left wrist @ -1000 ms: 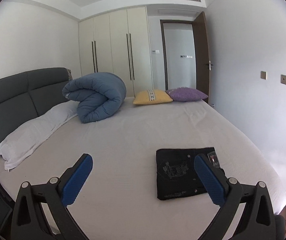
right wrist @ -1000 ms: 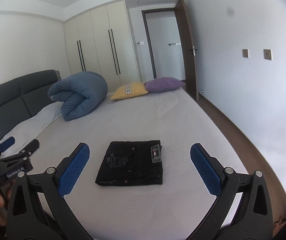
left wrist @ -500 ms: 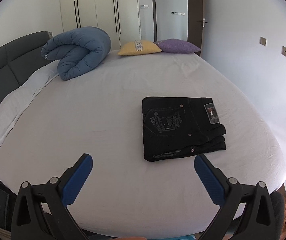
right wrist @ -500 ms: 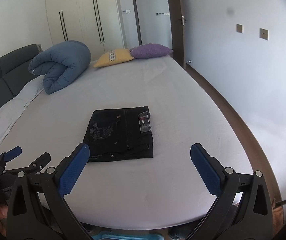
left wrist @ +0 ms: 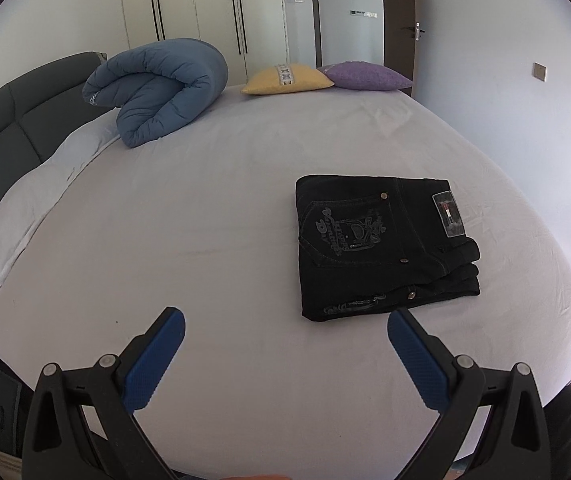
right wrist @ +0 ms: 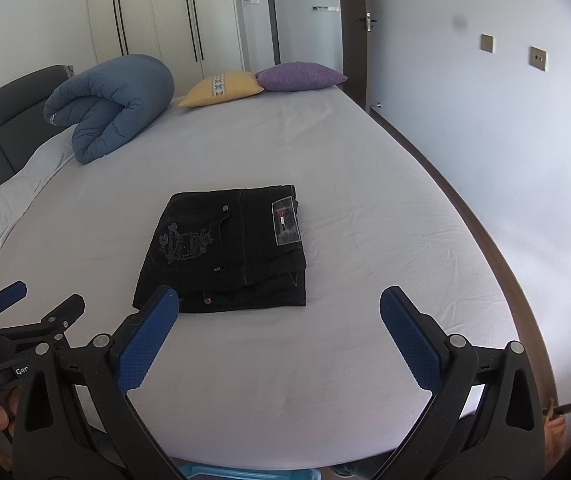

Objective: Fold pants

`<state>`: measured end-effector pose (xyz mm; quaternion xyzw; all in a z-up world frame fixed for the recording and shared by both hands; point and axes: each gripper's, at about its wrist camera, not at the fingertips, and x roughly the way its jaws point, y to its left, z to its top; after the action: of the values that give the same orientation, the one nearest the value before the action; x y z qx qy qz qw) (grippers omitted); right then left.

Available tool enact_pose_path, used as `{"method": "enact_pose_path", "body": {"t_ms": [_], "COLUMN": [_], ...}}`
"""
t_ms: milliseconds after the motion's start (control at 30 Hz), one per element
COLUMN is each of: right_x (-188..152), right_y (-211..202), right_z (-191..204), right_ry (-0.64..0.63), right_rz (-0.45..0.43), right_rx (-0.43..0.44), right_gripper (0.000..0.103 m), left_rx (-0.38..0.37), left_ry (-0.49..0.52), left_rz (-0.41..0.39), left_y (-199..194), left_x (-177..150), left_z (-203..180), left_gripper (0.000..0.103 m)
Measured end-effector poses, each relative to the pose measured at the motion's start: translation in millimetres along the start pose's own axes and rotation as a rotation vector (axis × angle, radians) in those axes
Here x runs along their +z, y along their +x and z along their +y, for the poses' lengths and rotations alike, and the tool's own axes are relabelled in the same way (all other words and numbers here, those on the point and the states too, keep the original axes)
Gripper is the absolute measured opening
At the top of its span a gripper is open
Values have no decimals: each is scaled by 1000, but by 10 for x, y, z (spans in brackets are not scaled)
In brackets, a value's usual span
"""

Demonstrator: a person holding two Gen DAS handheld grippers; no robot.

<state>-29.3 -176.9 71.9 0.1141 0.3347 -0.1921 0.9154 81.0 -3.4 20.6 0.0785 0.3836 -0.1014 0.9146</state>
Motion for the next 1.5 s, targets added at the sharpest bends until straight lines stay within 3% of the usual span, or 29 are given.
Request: {"method": "enact_pose_path", "body": {"t_ms": [1500], "right_x": [-81], "right_y": [91], "right_z": [84], "right_ry": [-8], "right_rz": [19], "right_rx": [-6], "right_gripper": [103], "left_rx": [-8], "left_ry": [-27], "left_rz": [17], "left_y": [-9], "left_x": [-26], "left_z": [7], "left_gripper": [103]}}
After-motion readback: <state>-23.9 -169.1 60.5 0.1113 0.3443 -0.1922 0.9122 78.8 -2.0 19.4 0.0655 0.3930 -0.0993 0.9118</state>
